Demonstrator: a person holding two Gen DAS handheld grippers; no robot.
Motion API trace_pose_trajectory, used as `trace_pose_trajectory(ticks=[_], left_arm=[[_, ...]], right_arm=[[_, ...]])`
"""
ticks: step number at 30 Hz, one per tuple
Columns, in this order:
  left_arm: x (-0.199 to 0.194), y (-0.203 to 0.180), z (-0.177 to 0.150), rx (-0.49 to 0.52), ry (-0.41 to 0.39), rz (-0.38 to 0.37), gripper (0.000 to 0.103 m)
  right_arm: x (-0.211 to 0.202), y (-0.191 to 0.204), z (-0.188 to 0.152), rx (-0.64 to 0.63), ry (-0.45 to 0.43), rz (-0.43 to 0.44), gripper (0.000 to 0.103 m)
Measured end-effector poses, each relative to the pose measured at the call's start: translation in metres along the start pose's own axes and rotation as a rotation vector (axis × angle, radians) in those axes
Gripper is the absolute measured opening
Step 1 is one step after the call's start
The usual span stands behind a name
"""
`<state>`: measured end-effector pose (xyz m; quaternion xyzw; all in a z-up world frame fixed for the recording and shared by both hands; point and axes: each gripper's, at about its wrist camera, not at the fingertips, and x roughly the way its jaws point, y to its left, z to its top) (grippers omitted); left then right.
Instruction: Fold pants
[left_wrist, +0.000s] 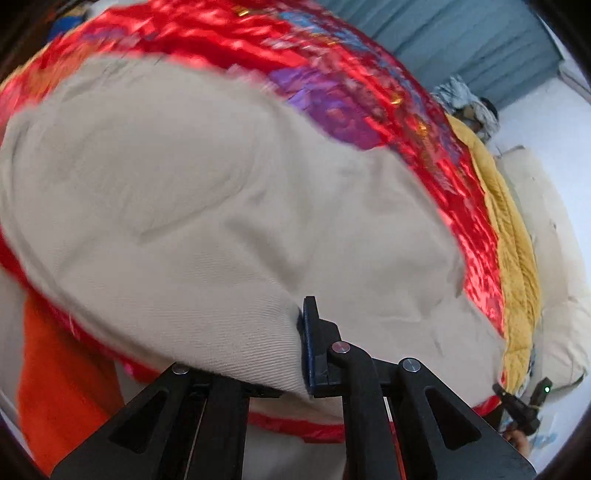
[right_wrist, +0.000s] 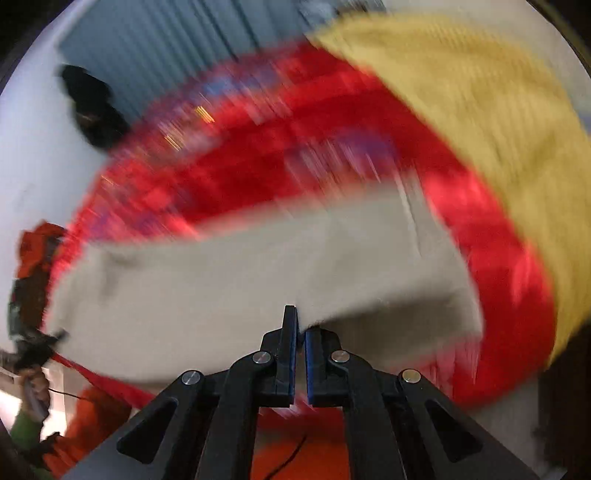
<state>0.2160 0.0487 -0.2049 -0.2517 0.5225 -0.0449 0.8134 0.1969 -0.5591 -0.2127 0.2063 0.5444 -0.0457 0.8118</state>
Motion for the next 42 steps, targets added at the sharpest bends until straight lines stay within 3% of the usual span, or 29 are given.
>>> trace_pose_trajectory(ticks=[2,4,8,11,14,16,18,21,23,29,32,36,42], left_arm=[[-0.005,-0.017,0.019,0.033,-0.003,0.004,0.008],[-0.012,-0.034,0.048,0.036,-0.028,-0.032,0.007],[-0.050,-0.076,0.084,0.084,-0.188,-0.092,0.007],[-0.084,-0.081,0.079,0.118,-0.275,-0.113,0.007],[-0.074,-0.058,0.044,0.145,-0.240,-0.082,0.008],[-0.041,-0.041,0.015,0.169,-0.131,-0.033,0.009],[0.003,-0.023,-0.018,0.157,0.007,0.026,0.008],[0.023,-0.012,-0.037,0.117,0.030,0.049,0.007],[0.020,-0.014,-0.033,0.120,0.028,0.042,0.007],[0.006,-0.029,-0.033,0.181,-0.012,0.050,0.007],[0.016,-0.022,-0.035,0.203,0.018,0.072,0.006],[0.025,-0.017,-0.039,0.219,0.047,0.093,0.006],[0.024,-0.023,-0.041,0.265,0.041,0.146,0.011]], right_arm=[[0.004,-0.003,0.003,0.031,-0.003,0.011,0.004],[0.000,0.006,0.026,0.016,-0.024,0.012,0.004],[-0.050,0.050,0.090,-0.082,-0.181,0.051,0.004],[-0.114,0.079,0.114,-0.192,-0.343,0.141,0.004],[-0.145,0.076,0.099,-0.229,-0.416,0.204,0.004],[-0.133,0.051,0.079,-0.177,-0.387,0.206,0.004],[-0.092,0.016,0.054,-0.075,-0.274,0.164,0.004],[-0.017,-0.020,0.016,0.047,-0.075,0.073,0.004],[0.007,-0.022,0.003,0.048,-0.028,0.011,0.004],[-0.001,-0.028,0.003,0.132,-0.101,0.057,0.004],[-0.010,-0.032,-0.001,0.151,-0.137,0.085,0.004],[0.009,-0.041,-0.016,0.192,-0.095,0.056,0.004],[0.007,-0.032,-0.020,0.173,-0.132,-0.024,0.006]])
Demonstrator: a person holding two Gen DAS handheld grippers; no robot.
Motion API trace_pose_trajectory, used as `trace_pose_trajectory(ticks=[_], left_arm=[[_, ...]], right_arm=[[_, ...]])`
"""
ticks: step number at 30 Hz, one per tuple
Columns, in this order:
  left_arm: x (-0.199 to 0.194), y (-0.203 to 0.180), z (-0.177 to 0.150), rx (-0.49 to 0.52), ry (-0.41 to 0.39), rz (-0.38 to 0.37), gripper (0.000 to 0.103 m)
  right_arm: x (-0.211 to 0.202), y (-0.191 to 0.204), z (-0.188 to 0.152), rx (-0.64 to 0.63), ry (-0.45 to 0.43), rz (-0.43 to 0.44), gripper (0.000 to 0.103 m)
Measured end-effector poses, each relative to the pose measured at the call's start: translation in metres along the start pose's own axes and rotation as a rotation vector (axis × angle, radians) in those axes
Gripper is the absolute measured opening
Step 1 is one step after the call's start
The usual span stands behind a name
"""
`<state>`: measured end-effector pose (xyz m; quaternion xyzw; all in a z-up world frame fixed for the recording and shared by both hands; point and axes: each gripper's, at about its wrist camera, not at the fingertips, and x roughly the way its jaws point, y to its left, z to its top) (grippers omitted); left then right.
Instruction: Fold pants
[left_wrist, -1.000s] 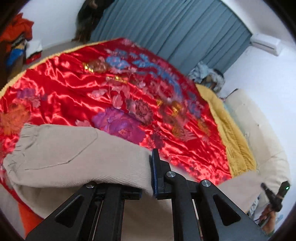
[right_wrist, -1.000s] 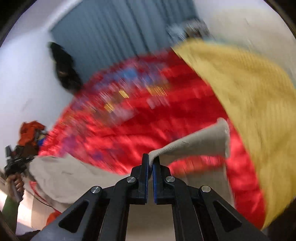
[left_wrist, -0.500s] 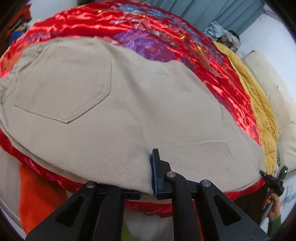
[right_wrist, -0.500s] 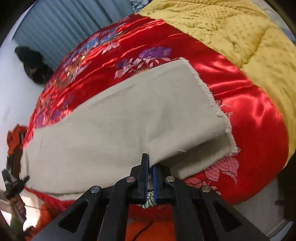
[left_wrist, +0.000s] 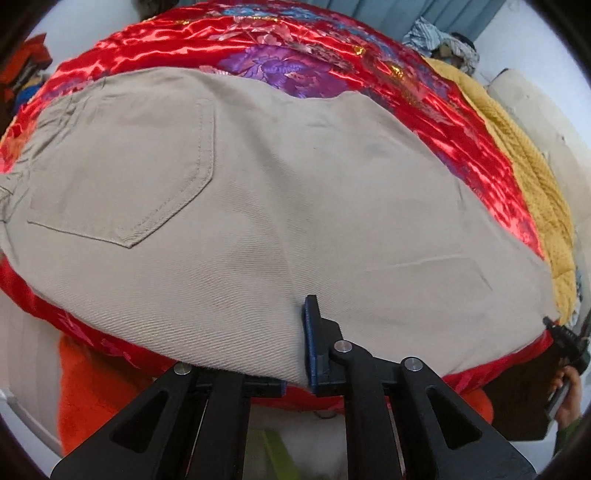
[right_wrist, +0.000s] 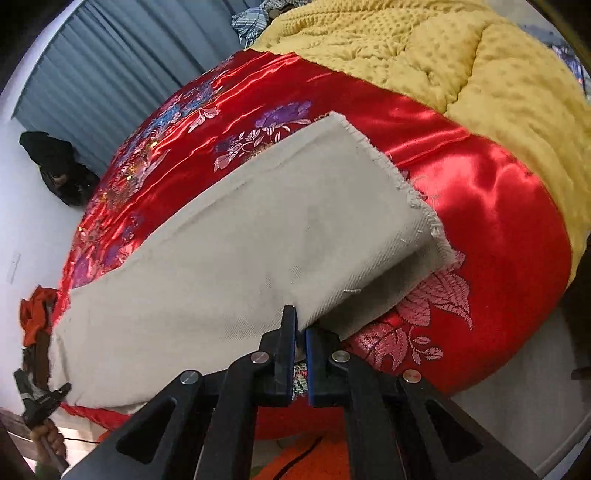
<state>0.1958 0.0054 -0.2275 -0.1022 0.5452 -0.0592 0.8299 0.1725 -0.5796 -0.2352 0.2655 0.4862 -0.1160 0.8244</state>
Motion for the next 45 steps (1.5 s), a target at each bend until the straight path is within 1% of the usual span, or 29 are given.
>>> trace_pose_trajectory(ticks=[1,2,3,4,5,6,7,10,14,20,25,29,34,37,40,41,43,45], left_arm=[[-0.002,-0.002,0.000,0.011,-0.006,0.017,0.013],[-0.006,-0.005,0.000,0.023,-0.015,0.039,0.016],[-0.009,-0.008,-0.001,0.035,-0.022,0.061,0.020],[-0.011,-0.011,-0.002,0.042,-0.027,0.073,0.031],[-0.014,-0.014,-0.003,0.050,-0.036,0.092,0.047],[-0.018,-0.015,-0.004,0.053,-0.046,0.104,0.052],[-0.021,-0.016,-0.005,0.058,-0.058,0.114,0.057],[-0.025,-0.017,-0.005,0.073,-0.065,0.129,0.057],[-0.030,-0.013,-0.005,0.065,-0.069,0.139,0.057],[-0.037,-0.012,-0.007,0.070,-0.079,0.150,0.057],[-0.042,-0.011,-0.009,0.074,-0.090,0.157,0.057],[-0.049,-0.006,-0.015,0.078,-0.103,0.176,0.057],[-0.062,0.012,-0.025,0.060,-0.132,0.209,0.057],[-0.072,0.013,-0.027,0.070,-0.161,0.216,0.057],[-0.083,0.000,-0.026,0.102,-0.194,0.207,0.059],[-0.086,-0.012,-0.025,0.123,-0.197,0.191,0.061],[-0.085,-0.035,-0.021,0.168,-0.187,0.154,0.064],[-0.078,-0.063,-0.015,0.225,-0.163,0.107,0.068]], right_arm=[[-0.003,0.002,-0.001,-0.005,-0.014,-0.016,0.014],[-0.005,0.002,-0.002,-0.003,-0.023,-0.034,0.024],[-0.009,0.002,-0.003,0.002,-0.034,-0.047,0.030],[-0.013,0.001,-0.004,0.010,-0.048,-0.050,0.042],[-0.020,0.000,-0.006,0.020,-0.066,-0.058,0.053],[-0.026,-0.001,-0.008,0.026,-0.086,-0.077,0.055],[-0.034,-0.003,-0.011,0.030,-0.106,-0.093,0.056],[-0.046,-0.011,-0.019,0.058,-0.128,-0.106,0.056],[-0.055,-0.020,-0.034,0.115,-0.148,-0.120,0.056],[-0.059,-0.014,-0.059,0.148,-0.156,-0.106,0.056],[-0.061,0.001,-0.073,0.131,-0.156,-0.090,0.056],[-0.071,0.017,-0.082,0.120,-0.181,-0.071,0.056],[-0.086,0.043,-0.096,0.111,-0.223,-0.041,0.056],[-0.091,0.061,-0.104,0.085,-0.238,-0.024,0.059],[-0.090,0.079,-0.105,0.037,-0.225,-0.002,0.060],[-0.091,0.084,-0.102,0.022,-0.229,0.007,0.060],[-0.092,0.090,-0.092,0.007,-0.244,0.028,0.060],[-0.093,0.091,-0.076,0.000,-0.278,0.053,0.060]])
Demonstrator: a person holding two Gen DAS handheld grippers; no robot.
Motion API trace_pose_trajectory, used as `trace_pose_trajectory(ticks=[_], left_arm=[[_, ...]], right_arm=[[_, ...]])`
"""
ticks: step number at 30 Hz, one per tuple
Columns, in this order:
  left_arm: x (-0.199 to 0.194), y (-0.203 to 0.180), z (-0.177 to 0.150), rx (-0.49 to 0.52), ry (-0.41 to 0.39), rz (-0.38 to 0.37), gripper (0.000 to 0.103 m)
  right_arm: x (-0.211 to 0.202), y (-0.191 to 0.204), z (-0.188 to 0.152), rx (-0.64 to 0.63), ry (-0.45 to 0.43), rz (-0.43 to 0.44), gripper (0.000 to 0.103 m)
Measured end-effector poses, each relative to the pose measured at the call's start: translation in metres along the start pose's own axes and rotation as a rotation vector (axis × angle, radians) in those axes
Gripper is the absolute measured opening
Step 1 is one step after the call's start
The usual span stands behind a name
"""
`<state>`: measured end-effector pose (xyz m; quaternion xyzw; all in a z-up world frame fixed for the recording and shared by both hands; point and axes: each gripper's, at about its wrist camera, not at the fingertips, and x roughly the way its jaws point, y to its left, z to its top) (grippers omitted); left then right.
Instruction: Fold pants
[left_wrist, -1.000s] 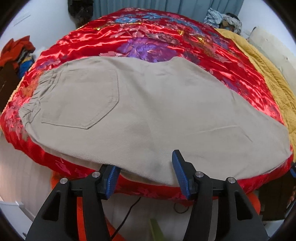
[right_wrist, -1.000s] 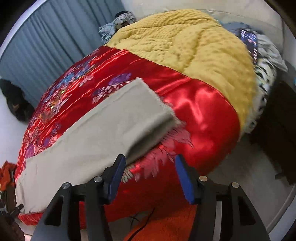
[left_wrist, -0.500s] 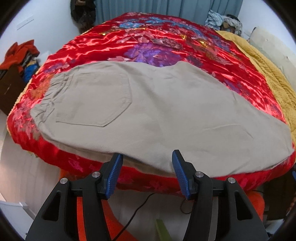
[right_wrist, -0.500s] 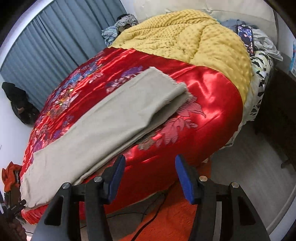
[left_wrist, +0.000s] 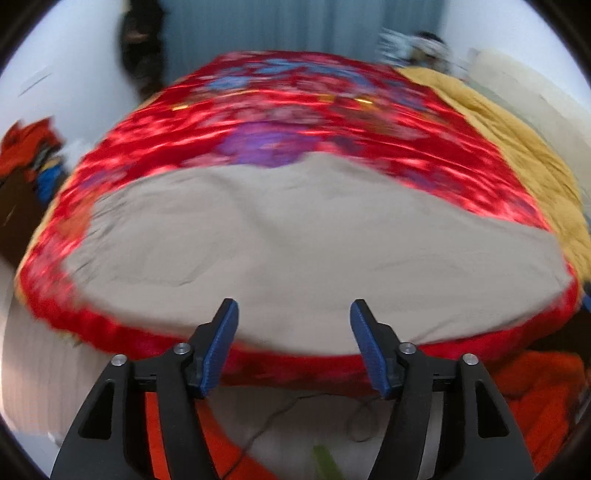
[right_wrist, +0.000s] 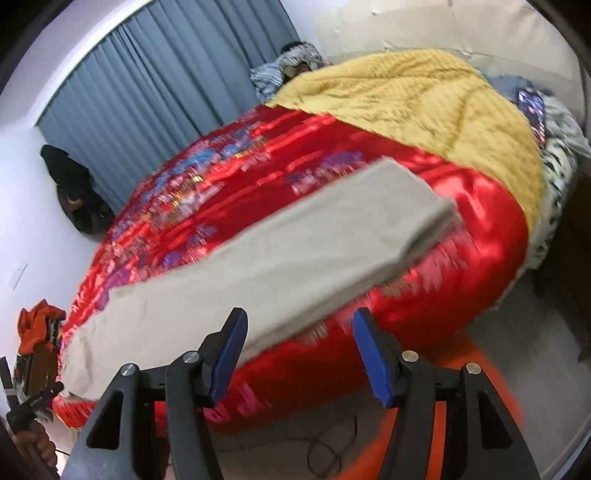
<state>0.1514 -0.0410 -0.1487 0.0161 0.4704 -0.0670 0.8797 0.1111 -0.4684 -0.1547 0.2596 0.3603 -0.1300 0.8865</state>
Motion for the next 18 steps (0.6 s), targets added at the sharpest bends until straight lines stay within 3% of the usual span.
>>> trace_pose_trajectory(ticks=[3,6,8,13,18], left_arm=[[0.020,-0.060,0.026,0.104,0.037,-0.097,0.070],[0.051,-0.123,0.056,0.217,0.049,-0.138,0.072],[0.076,-0.159,0.075,0.281,0.064,-0.143,0.072],[0.145,-0.223,0.112,0.323,0.108,-0.075,0.072],[0.171,-0.256,0.105,0.414,0.117,-0.008,0.073]], right_arm=[[0.012,-0.006,0.015,-0.002,-0.051,-0.015,0.061],[0.024,-0.020,0.011,0.020,-0.088,-0.043,0.061],[0.029,-0.033,0.008,0.100,-0.077,-0.026,0.061],[0.019,-0.051,0.011,0.175,-0.129,0.020,0.063],[0.017,-0.066,0.008,0.213,-0.115,0.033,0.063]])
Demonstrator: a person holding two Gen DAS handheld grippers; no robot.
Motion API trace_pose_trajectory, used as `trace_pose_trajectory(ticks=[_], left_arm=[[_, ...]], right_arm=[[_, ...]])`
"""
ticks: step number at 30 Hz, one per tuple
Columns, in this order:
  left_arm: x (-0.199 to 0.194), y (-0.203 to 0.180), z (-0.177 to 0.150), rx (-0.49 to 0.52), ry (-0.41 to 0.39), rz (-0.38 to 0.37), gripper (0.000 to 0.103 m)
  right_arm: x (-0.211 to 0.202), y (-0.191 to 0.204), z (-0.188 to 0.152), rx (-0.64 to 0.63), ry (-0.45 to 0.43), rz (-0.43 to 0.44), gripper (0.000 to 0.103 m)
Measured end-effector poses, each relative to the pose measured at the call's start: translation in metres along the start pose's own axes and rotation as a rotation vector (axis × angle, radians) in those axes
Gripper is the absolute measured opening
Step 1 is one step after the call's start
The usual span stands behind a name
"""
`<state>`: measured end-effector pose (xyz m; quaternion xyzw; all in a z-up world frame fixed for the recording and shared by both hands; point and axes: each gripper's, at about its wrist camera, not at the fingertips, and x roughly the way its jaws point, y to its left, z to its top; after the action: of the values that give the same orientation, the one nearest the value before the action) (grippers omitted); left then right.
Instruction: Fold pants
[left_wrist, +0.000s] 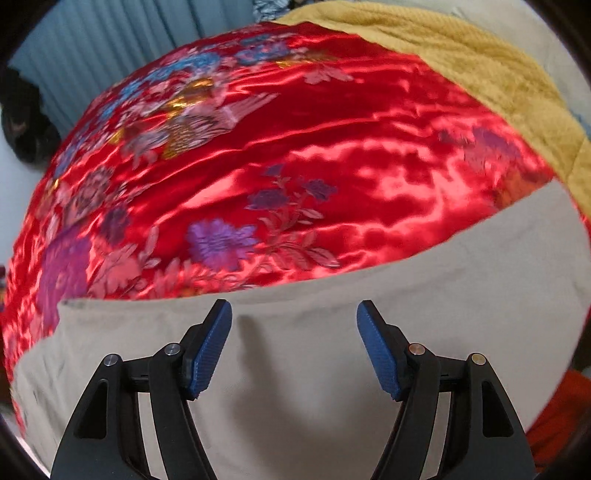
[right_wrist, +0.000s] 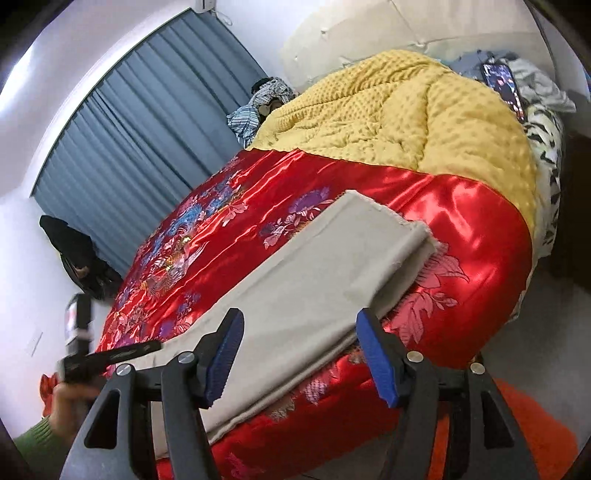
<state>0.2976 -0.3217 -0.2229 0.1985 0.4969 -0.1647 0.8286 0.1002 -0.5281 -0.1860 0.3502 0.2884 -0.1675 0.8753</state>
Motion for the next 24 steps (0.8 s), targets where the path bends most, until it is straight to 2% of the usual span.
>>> trace_pose_trajectory(ticks=[3,6,11,13,16,18,20,22,24], left_arm=[[0.006,-0.013,-0.023,0.045,0.031,0.048,0.072],[-0.013,-0.026,-0.056,0.084,-0.020,0.067,0.072],[-0.050,-0.062,-0.114,0.192,-0.089,0.053,0.073],[-0.064,-0.072,-0.138,0.219,-0.099,0.023,0.072],[-0.085,-0.079,-0.172,0.282,-0.102,-0.079,0.074],[-0.103,-0.079,-0.190,0.304,-0.131,-0.103,0.074],[-0.117,-0.066,-0.188,0.259,-0.166,-0.115,0.075],[-0.123,-0.043,-0.168,0.138,-0.188,-0.116,0.080],[-0.117,-0.026,-0.150,0.044,-0.180,-0.103,0.081]], right_arm=[[-0.003,-0.010,0.002,0.036,-0.007,0.011,0.063],[-0.003,-0.016,0.005,0.074,-0.017,0.024,0.064],[0.001,-0.017,0.004,0.087,-0.007,0.030,0.064],[0.000,-0.017,0.004,0.085,-0.009,0.028,0.064],[-0.005,-0.021,0.005,0.100,-0.032,0.023,0.064],[-0.009,-0.028,0.005,0.127,-0.050,0.023,0.064],[-0.011,-0.036,0.004,0.168,-0.055,0.023,0.064],[-0.012,-0.042,0.003,0.196,-0.053,0.022,0.064],[-0.011,-0.044,0.002,0.210,-0.049,0.018,0.064]])
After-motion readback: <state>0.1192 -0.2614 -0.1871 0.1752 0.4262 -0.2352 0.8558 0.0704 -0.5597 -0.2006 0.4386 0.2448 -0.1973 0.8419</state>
